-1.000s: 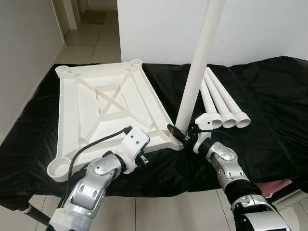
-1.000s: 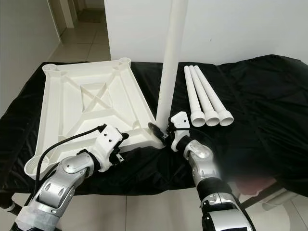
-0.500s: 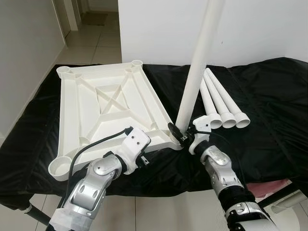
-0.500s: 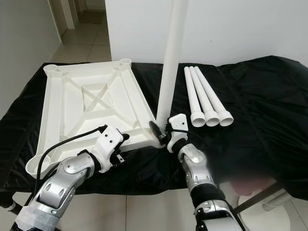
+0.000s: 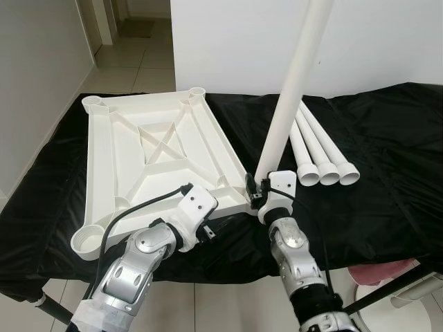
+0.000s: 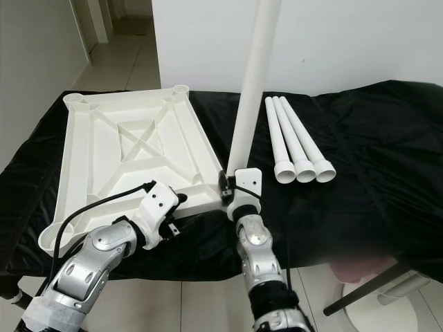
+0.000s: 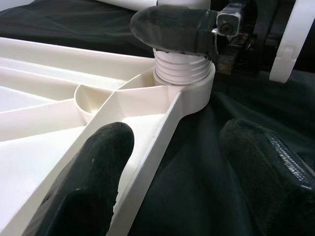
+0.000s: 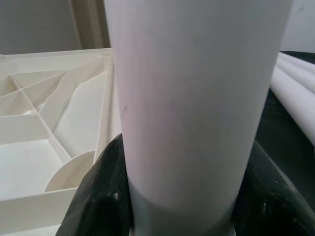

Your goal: Building children table

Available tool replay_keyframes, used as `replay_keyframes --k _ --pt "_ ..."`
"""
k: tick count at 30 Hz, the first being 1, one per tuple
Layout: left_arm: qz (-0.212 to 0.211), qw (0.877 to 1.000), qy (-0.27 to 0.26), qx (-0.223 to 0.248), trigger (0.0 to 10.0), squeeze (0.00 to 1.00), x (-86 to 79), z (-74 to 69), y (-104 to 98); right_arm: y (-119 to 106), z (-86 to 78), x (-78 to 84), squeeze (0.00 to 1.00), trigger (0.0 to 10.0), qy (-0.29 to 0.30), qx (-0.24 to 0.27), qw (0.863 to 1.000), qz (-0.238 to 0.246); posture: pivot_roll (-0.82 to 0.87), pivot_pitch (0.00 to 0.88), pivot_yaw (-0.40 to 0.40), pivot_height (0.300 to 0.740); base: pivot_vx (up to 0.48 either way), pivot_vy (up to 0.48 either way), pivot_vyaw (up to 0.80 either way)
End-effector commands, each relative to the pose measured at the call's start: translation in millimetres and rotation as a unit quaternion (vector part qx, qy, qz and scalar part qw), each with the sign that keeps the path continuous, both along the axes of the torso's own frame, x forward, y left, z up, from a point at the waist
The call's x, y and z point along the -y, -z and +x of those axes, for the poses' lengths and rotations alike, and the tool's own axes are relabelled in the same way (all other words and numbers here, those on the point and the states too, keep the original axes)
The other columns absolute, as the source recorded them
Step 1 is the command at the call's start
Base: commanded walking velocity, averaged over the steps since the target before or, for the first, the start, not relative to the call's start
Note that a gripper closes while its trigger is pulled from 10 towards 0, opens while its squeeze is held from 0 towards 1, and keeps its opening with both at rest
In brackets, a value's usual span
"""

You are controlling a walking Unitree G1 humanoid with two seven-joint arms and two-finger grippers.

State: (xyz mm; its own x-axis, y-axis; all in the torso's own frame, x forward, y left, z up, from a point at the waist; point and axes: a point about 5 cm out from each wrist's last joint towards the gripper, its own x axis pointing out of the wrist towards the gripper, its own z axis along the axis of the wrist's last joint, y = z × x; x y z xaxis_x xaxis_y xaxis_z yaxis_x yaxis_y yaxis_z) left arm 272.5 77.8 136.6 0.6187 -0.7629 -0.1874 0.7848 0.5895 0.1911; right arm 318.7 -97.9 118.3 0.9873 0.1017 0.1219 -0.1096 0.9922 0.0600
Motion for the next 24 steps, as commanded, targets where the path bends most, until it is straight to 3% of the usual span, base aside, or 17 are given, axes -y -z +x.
replay_keyframes --k 1,8,9,13,14,15,16,24 --pt "0.003 1.0 0.005 0.0 10.0 0.0 1.6 -0.9 0.9 20.0 -8.0 -4.6 0.0 10.0 0.005 -0.052 0.999 0.007 0.02 0.0 -0.023 0.74 0.0 0.0 0.0" --pt "0.006 1.0 0.005 0.0 10.0 0.0 -0.9 0.4 1.1 17.7 -7.1 -2.0 0.0 10.0 0.0 -0.051 0.999 -0.001 0.02 0.0 -0.021 0.74 0.0 0.0 0.0" --pt "0.006 1.0 0.005 0.001 10.0 0.0 -1.0 0.9 0.7 16.1 -5.8 1.2 1.0 10.0 0.001 -0.049 0.999 -0.002 0.02 0.0 -0.023 0.74 0.0 0.0 0.0" --pt "0.005 1.0 0.004 0.002 10.0 0.0 -0.4 0.9 0.3 11.1 -3.8 5.8 1.0 10.0 -0.003 -0.041 0.999 -0.003 0.02 0.0 -0.024 0.74 0.0 0.0 0.0" --pt "0.004 1.0 0.004 0.002 10.0 0.0 0.1 0.3 0.3 9.5 -3.6 6.7 0.29 10.0 -0.011 -0.04 0.999 -0.004 0.02 0.0 -0.025 0.74 0.0 0.0 0.0" --pt "0.004 1.0 0.004 0.002 10.0 0.0 0.1 0.3 0.3 9.5 -3.6 6.7 0.29 10.0 -0.011 -0.04 0.999 -0.004 0.02 0.0 -0.025 0.74 0.0 0.0 0.0" --pt "0.004 1.0 0.005 0.001 10.0 0.0 0.4 -0.3 0.5 8.5 -3.8 7.3 0.0 10.0 -0.017 -0.038 0.999 -0.007 0.02 0.0 -0.025 0.74 0.0 0.0 0.0" --pt "0.005 1.0 0.004 0.003 10.0 0.0 0.4 0.7 0.2 5.8 -3.5 15.2 0.0 10.0 -0.053 -0.021 0.998 -0.029 0.02 0.0 -0.024 0.74 0.0 0.0 0.0"
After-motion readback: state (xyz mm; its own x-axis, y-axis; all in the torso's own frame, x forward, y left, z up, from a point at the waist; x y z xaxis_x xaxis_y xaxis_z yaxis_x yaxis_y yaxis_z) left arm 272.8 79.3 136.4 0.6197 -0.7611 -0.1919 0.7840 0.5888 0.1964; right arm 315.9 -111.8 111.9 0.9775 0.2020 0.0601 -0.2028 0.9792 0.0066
